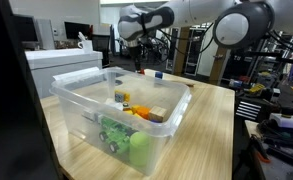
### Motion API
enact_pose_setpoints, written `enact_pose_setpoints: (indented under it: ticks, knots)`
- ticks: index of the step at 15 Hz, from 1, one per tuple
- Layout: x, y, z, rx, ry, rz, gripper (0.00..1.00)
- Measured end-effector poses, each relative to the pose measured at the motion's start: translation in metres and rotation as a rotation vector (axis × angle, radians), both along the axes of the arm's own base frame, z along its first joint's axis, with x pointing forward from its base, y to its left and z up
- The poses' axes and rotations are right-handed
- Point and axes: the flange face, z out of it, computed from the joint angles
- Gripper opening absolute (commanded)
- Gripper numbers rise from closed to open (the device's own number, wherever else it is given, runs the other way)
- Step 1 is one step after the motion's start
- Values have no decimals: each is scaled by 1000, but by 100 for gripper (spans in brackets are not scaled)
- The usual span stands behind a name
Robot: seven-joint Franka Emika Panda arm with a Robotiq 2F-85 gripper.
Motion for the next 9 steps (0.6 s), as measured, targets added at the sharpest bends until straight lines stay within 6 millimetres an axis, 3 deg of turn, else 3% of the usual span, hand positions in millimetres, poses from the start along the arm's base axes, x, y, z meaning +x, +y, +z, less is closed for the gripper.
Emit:
enact_pose_setpoints:
  ticks: [3, 5, 9]
  knots:
    - [13, 56, 64, 150, -95, 14, 45]
    - [18, 107, 117, 255, -158, 67, 45]
    - [1, 183, 174, 406, -89, 171, 45]
